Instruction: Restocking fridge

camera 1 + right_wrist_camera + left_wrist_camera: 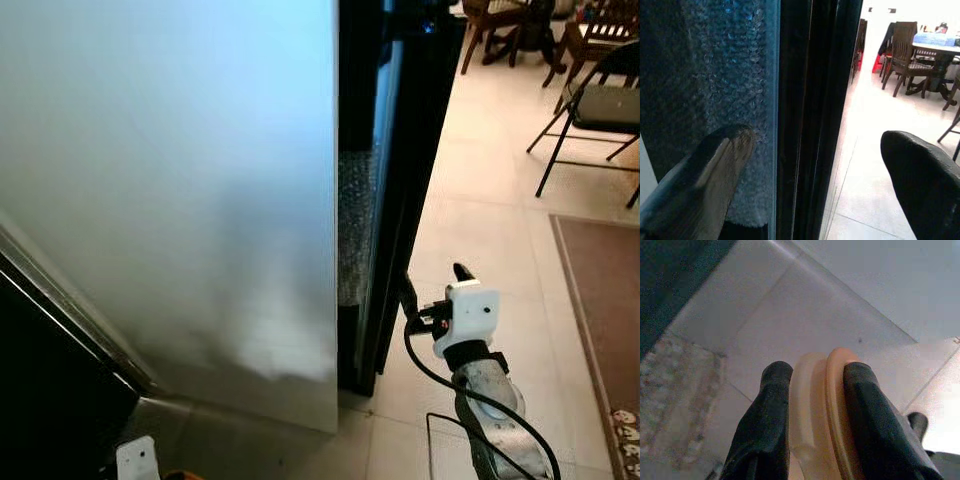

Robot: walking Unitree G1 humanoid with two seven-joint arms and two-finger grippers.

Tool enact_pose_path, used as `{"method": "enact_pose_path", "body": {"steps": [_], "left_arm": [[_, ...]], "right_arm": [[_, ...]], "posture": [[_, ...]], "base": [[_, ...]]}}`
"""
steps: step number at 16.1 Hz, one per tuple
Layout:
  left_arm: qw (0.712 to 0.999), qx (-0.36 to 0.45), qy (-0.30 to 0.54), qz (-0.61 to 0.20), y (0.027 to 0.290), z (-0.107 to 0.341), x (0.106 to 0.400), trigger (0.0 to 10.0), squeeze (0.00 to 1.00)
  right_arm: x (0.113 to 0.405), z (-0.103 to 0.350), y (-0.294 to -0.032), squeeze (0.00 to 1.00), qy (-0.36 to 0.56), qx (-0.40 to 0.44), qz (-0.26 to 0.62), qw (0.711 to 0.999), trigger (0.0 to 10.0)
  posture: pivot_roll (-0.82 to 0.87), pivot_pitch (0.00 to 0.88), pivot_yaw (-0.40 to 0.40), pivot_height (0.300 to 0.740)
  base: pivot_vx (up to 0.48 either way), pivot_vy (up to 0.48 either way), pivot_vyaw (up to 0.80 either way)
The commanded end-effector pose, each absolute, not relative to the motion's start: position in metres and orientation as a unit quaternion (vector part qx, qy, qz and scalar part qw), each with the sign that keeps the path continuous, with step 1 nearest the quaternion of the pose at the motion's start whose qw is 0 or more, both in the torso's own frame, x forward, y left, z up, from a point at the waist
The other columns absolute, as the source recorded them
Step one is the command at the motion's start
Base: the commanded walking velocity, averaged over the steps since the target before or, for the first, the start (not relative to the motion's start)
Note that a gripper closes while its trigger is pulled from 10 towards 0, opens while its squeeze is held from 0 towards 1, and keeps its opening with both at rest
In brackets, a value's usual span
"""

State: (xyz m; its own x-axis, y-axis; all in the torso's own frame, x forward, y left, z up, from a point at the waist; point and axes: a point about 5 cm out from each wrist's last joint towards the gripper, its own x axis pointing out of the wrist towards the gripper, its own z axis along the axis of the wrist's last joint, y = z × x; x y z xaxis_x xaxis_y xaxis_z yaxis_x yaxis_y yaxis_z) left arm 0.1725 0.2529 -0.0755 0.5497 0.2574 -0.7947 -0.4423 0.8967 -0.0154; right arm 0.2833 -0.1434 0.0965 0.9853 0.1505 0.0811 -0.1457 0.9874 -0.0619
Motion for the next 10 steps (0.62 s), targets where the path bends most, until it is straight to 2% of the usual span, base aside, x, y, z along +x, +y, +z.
{"method": "enact_pose_path", "body": {"steps": [1, 4, 10], "left_arm": [[0.870, -0.115, 0.430, 0.214, 0.254, -0.077, 0.169, 10.0, 0.00], [0.869, -0.116, 0.430, 0.216, 0.253, -0.078, 0.167, 10.0, 0.00], [0.874, -0.101, 0.430, 0.202, 0.254, -0.076, 0.171, 10.0, 0.00]], "right_arm": [[0.285, 0.102, -0.139, 0.00, -0.048, -0.031, 0.087, 0.995, 10.0], [0.291, 0.108, -0.131, 0.00, -0.052, -0.028, 0.095, 0.994, 10.0], [0.286, 0.105, -0.140, 0.00, -0.046, -0.027, 0.050, 0.997, 10.0]], "posture": [[-0.17, 0.000, 0.018, 0.740], [-0.16, 0.000, 0.029, 0.740], [-0.18, 0.000, 0.064, 0.740]], "base": [[0.000, 0.000, 0.00], [0.000, 0.000, 0.00], [0.251, 0.000, 0.00]]}}
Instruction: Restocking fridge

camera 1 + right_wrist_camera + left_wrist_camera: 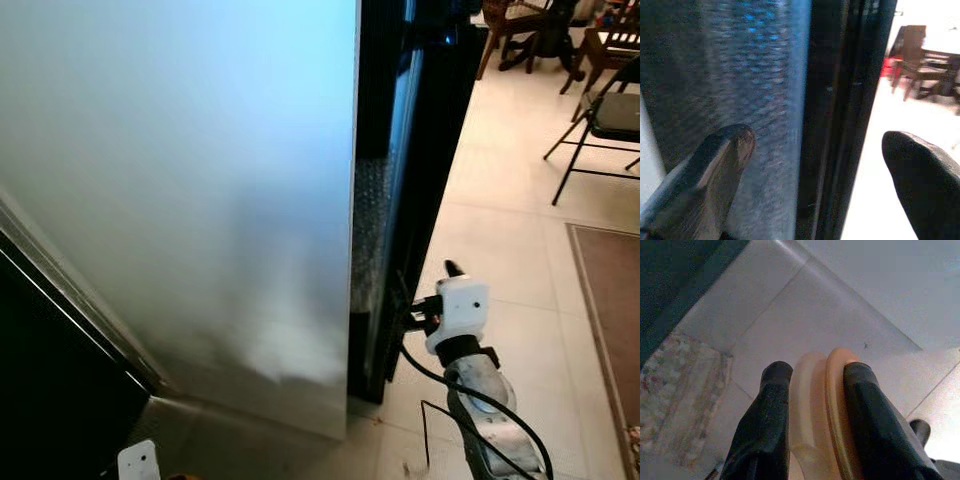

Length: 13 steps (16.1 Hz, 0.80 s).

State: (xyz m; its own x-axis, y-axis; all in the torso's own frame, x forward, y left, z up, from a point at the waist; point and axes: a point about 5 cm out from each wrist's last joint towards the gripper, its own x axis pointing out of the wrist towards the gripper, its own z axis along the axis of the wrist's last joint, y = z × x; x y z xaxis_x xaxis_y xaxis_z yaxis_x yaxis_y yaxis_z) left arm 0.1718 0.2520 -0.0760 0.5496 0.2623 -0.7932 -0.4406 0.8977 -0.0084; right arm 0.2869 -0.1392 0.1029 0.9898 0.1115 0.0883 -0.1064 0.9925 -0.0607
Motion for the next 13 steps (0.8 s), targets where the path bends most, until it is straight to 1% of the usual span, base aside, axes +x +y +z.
{"method": "enact_pose_path", "body": {"steps": [1, 2, 4, 7, 10, 11, 13], "left_arm": [[0.875, -0.100, 0.429, 0.201, 0.254, -0.076, 0.171, 10.0, 0.00], [0.876, -0.100, 0.428, 0.200, 0.254, -0.075, 0.172, 10.0, 0.00], [0.876, -0.098, 0.427, 0.200, 0.254, -0.075, 0.173, 10.0, 0.00], [0.876, -0.095, 0.427, 0.202, 0.255, -0.074, 0.172, 10.0, 0.00], [0.875, -0.094, 0.428, 0.204, 0.256, -0.075, 0.171, 10.0, 0.00], [0.875, -0.092, 0.430, 0.204, 0.256, -0.075, 0.170, 10.0, 0.00], [0.874, -0.090, 0.433, 0.203, 0.257, -0.076, 0.169, 10.0, 0.00]], "right_arm": [[0.286, 0.104, -0.147, 0.00, -0.044, -0.027, 0.016, 0.999, 10.0], [0.287, 0.104, -0.158, 0.00, -0.041, -0.023, -0.032, 0.998, 10.0], [0.288, 0.104, -0.171, 0.00, -0.039, -0.007, -0.077, 0.996, 10.0], [0.288, 0.105, -0.171, 0.00, -0.040, -0.022, -0.078, 0.996, 10.0], [0.289, 0.105, -0.160, 0.00, -0.039, -0.014, -0.054, 0.998, 10.0], [0.289, 0.106, -0.156, 0.00, -0.041, -0.022, -0.039, 0.998, 10.0], [0.285, 0.106, -0.153, 0.00, -0.043, -0.028, -0.037, 0.998, 10.0]], "posture": [[-0.18, 0.000, 0.067, 0.740], [-0.18, 0.000, 0.066, 0.740], [-0.18, 0.000, 0.068, 0.740], [-0.17, 0.000, 0.065, 0.740], [-0.17, 0.000, 0.066, 0.740], [-0.17, 0.000, 0.067, 0.740], [-0.18, 0.000, 0.067, 0.740]], "base": [[0.270, 0.000, 0.00], [0.274, 0.000, 0.00], [0.281, 0.000, 0.00], [0.000, 0.000, 0.00], [0.000, 0.000, 0.00], [0.000, 0.000, 0.00], [0.000, 0.000, 0.00]]}}
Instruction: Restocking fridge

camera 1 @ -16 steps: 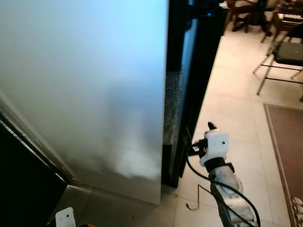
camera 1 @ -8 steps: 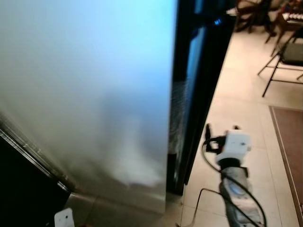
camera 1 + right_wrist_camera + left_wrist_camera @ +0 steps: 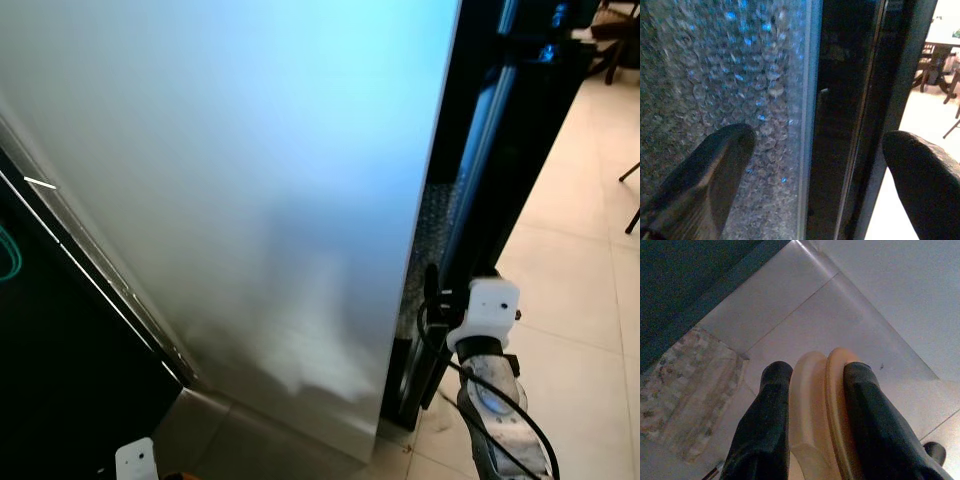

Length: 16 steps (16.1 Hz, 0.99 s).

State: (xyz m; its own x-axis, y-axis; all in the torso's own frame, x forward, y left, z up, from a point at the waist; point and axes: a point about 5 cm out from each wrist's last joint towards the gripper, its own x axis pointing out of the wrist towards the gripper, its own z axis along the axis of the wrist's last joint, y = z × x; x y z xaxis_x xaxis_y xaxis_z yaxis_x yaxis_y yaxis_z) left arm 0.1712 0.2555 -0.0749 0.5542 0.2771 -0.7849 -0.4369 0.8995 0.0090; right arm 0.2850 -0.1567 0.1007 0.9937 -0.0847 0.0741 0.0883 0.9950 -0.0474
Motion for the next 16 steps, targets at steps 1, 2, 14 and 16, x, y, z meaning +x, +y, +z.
{"method": "enact_pose_path", "body": {"steps": [1, 2, 14, 16], "left_arm": [[0.873, -0.089, 0.434, 0.203, 0.257, -0.076, 0.167, 10.0, 0.00], [0.873, -0.089, 0.435, 0.203, 0.257, -0.077, 0.167, 10.0, 0.00], [0.874, -0.081, 0.437, 0.197, 0.256, -0.077, 0.166, 10.0, 0.00], [0.874, -0.081, 0.438, 0.196, 0.255, -0.077, 0.166, 10.0, 0.00]], "right_arm": [[0.285, 0.106, -0.154, 0.00, -0.045, -0.028, -0.042, 0.998, 10.0], [0.285, 0.106, -0.154, 0.00, -0.045, -0.028, -0.045, 0.998, 10.0], [0.318, 0.131, -0.178, 0.00, -0.068, -0.027, -0.099, 0.992, 10.0], [0.323, 0.135, -0.182, 0.00, -0.070, -0.024, -0.103, 0.992, 10.0]], "posture": [[-0.18, 0.000, 0.067, 0.740], [-0.18, 0.000, 0.067, 0.740], [-0.17, 0.000, 0.075, 0.740], [-0.16, 0.000, 0.073, 0.740]], "base": [[0.000, 0.000, 0.00], [0.000, 0.000, 0.00], [0.000, 0.000, 0.00], [0.000, 0.000, 0.00]]}}
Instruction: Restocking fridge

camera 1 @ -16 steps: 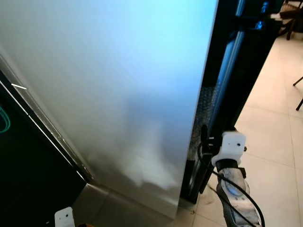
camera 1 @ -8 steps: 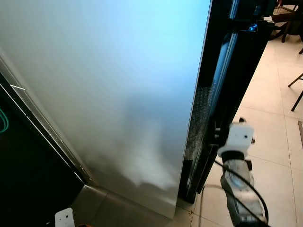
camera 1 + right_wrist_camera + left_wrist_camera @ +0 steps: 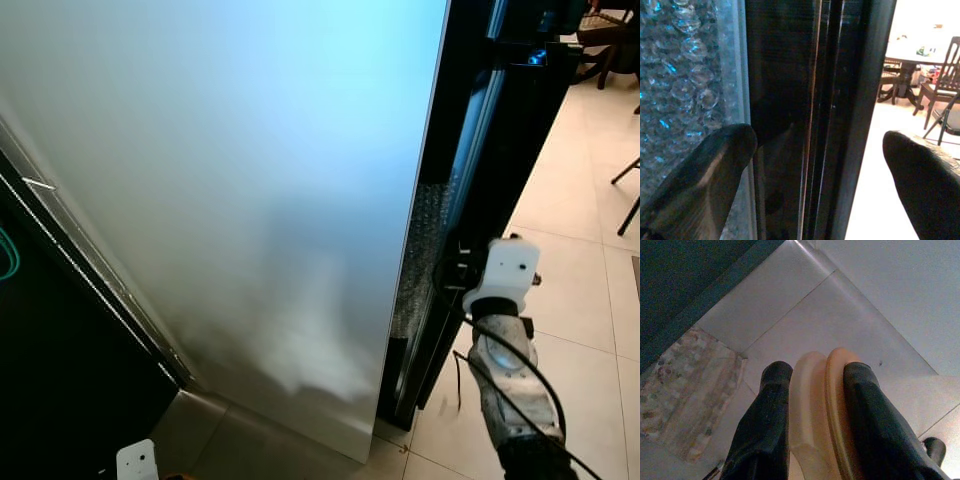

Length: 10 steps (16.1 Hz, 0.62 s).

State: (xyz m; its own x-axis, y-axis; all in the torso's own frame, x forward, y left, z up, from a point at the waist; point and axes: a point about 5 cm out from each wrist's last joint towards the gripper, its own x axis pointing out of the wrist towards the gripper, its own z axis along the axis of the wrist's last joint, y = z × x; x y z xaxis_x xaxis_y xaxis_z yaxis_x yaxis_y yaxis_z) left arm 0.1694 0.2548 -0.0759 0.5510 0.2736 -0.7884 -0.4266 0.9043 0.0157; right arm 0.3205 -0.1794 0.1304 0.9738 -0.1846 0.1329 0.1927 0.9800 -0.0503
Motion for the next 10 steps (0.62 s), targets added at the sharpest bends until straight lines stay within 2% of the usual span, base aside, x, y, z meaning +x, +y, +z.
{"method": "enact_pose_path", "body": {"steps": [1, 10], "left_arm": [[0.874, -0.080, 0.438, 0.196, 0.255, -0.078, 0.166, 10.0, 0.00], [0.875, -0.080, 0.437, 0.190, 0.252, -0.078, 0.168, 10.0, 0.00]], "right_arm": [[0.325, 0.135, -0.184, 0.00, -0.070, -0.026, -0.102, 0.992, 10.0], [0.334, 0.139, -0.187, 0.00, -0.075, -0.018, -0.095, 0.992, 10.0]], "posture": [[-0.16, 0.000, 0.071, 0.740], [-0.16, 0.000, 0.070, 0.740]], "base": [[0.000, 0.000, 0.00], [0.000, 0.000, 0.00]]}}
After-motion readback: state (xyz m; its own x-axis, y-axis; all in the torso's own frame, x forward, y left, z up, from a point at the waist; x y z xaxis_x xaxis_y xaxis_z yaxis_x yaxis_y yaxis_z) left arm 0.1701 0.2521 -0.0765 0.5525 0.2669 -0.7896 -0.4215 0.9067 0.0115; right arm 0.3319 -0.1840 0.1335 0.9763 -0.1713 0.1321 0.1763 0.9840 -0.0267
